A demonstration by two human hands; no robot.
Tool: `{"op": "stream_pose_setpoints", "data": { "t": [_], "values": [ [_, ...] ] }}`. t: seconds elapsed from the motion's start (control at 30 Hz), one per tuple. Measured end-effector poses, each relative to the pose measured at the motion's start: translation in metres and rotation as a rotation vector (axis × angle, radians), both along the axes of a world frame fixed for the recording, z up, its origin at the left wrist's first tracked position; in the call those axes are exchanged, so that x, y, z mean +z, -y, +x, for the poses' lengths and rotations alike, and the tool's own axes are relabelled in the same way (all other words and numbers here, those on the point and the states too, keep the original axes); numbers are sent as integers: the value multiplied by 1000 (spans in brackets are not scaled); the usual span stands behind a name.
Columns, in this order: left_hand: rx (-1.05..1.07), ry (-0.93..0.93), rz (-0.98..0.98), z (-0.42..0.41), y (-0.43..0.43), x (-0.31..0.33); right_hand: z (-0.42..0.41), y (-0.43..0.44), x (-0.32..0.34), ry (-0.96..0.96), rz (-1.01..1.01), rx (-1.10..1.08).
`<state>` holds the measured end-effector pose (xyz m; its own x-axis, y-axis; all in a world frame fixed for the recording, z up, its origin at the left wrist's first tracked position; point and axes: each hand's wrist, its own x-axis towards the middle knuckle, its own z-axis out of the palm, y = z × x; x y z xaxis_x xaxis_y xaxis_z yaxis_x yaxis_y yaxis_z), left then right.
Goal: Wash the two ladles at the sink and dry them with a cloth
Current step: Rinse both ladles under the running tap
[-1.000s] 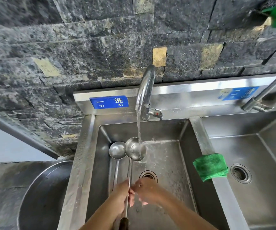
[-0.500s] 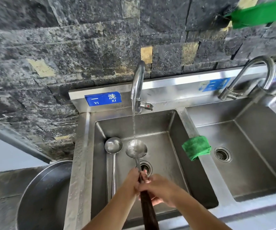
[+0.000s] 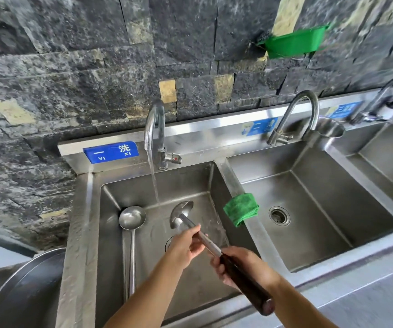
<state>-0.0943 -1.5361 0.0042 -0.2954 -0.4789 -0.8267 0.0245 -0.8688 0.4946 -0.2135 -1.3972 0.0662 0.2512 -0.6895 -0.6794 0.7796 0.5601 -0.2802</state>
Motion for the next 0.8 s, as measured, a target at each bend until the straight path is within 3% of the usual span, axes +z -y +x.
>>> {"op": "stream_pose_setpoints", "data": {
  "t": [0.13,0.4,0.53,0.8],
  "values": [
    [-76,102,-135,-36,2,8,-26,-19,4,17,-11,-40],
    [-246,134,-251,-130,-7,39,-126,-50,29,-482,-264,207],
    [-221,120,-231,-186,-17,52,-195,-58,45,-738,-259,290],
    [-144,11,-176,-271,-41,58,-285,-57,52,-969,-289,571]
  ]
}}
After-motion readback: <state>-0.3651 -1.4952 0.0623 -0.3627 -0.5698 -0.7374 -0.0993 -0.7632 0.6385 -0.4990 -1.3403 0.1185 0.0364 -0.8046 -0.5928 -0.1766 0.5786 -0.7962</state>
